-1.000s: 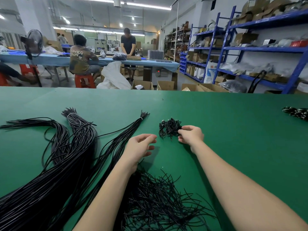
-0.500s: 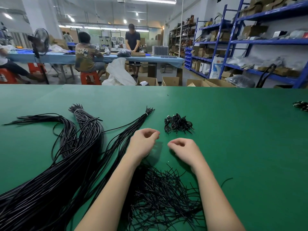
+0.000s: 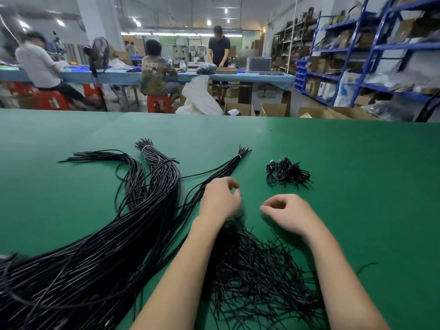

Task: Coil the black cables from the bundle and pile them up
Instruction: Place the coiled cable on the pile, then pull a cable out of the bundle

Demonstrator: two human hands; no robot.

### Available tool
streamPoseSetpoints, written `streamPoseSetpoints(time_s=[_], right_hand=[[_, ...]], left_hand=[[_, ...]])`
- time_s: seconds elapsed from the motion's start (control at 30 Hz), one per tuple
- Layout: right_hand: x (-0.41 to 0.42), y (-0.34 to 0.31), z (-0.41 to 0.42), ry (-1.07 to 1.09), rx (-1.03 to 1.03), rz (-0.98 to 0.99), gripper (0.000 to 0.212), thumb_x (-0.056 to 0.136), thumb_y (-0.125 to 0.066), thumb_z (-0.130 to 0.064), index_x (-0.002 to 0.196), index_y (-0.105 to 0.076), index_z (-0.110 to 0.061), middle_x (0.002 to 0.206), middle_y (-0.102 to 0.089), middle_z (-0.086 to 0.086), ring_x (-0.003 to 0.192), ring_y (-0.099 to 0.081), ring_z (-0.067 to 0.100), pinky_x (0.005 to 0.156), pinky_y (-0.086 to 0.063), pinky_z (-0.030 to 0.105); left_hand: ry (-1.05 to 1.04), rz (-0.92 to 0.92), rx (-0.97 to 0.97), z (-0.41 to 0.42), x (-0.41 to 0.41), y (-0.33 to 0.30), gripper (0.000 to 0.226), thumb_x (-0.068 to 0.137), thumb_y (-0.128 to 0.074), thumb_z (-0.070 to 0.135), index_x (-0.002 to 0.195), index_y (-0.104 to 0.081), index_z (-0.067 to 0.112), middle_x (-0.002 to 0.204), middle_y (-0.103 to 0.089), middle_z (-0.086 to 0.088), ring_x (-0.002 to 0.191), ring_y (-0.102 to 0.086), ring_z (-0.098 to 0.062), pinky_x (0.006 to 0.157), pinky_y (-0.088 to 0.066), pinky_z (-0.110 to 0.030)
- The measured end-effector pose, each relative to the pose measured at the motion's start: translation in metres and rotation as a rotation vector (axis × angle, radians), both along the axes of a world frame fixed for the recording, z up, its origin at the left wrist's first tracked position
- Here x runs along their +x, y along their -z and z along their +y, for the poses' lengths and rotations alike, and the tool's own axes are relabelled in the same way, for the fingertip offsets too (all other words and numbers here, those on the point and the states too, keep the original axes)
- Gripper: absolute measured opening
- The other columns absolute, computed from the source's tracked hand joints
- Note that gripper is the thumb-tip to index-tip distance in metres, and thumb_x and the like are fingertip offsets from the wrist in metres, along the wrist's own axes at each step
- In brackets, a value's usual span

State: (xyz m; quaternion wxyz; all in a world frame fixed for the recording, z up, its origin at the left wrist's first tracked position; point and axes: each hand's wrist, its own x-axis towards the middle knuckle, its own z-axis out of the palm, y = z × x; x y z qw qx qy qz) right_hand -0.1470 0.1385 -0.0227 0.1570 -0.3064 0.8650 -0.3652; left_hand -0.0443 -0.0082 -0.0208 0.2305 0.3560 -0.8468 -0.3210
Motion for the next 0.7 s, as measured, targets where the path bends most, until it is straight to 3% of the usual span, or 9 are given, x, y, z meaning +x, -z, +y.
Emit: streamPoseSetpoints(time_s=[0.07,0.17,0.27,0.37,0.47,0.6,0.7], right_hand=[[0.009,-0.004,-0.008,-0.038,0.015,0.052,0.005,0.088,-0.072,-0.034,0.09,-0.074,-0.031,0.09,-0.07,-0.02,0.09,-0.063,0.003,0.085,-0.044,0.021],[0.027,-0.007,-0.025,-0.095,-0.025,0.072,0.006,0.091,-0.069,-0.032,0.093,-0.074,-0.031,0.09,-0.069,-0.02,0.09,-0.064,0.002,0.084,-0.045,0.019],[0.042,-0.008,-0.041,-0.099,-0.133,-0.069,0.012,0.092,-0.067,-0.028,0.1,-0.076,-0.029,0.092,-0.07,-0.019,0.088,-0.062,-0.004,0.068,-0.041,0.013],[0.051,-0.009,-0.05,-0.09,-0.208,-0.222,0.022,0.092,-0.067,-0.026,0.113,-0.075,-0.024,0.104,-0.072,-0.012,0.093,-0.064,0.002,0.068,-0.041,0.011],[0.056,-0.009,-0.053,-0.096,-0.195,-0.256,0.022,0.092,-0.068,-0.026,0.113,-0.075,-0.023,0.104,-0.072,-0.012,0.089,-0.062,0.001,0.067,-0.04,0.01],[0.059,-0.009,-0.055,-0.064,-0.194,-0.283,0.022,0.092,-0.067,-0.024,0.113,-0.074,-0.021,0.1,-0.073,-0.008,0.081,-0.063,0.007,0.063,-0.044,0.019],[0.062,-0.008,-0.058,-0.057,-0.252,-0.415,0.022,0.094,-0.065,-0.017,0.116,-0.07,-0.014,0.082,-0.069,-0.002,0.063,-0.057,0.008,0.05,-0.042,0.017]], left_hand=[[-0.035,-0.027,-0.035,-0.008,0.006,-0.003,0.023,0.094,-0.058,0.022,0.112,-0.072,0.021,0.118,-0.069,-0.002,0.113,-0.062,-0.022,0.098,-0.049,-0.033],[-0.135,-0.101,-0.094,-0.022,0.016,-0.005,0.027,0.091,-0.058,0.017,0.115,-0.069,0.017,0.12,-0.066,-0.01,0.116,-0.058,-0.028,0.099,-0.049,-0.038],[-0.196,-0.198,-0.093,-0.027,0.025,-0.004,0.03,0.087,-0.063,0.015,0.116,-0.064,0.011,0.119,-0.065,-0.013,0.117,-0.058,-0.03,0.096,-0.049,-0.034],[-0.202,-0.267,-0.099,-0.024,0.027,-0.002,0.03,0.085,-0.067,0.019,0.115,-0.063,0.013,0.117,-0.065,-0.012,0.113,-0.061,-0.03,0.089,-0.049,-0.033],[-0.199,-0.307,-0.082,-0.022,0.027,-0.002,0.029,0.085,-0.069,0.023,0.113,-0.066,0.015,0.116,-0.067,-0.011,0.109,-0.064,-0.031,0.088,-0.051,-0.035],[-0.184,-0.261,0.036,-0.024,0.026,-0.004,0.017,0.083,-0.068,0.026,0.099,-0.07,0.023,0.113,-0.069,-0.007,0.108,-0.065,-0.028,0.087,-0.048,-0.029],[-0.138,-0.114,0.207,-0.029,0.024,-0.005,0.005,0.082,-0.067,0.019,0.085,-0.068,0.022,0.096,-0.073,-0.006,0.086,-0.068,-0.022,0.079,-0.052,-0.025]])
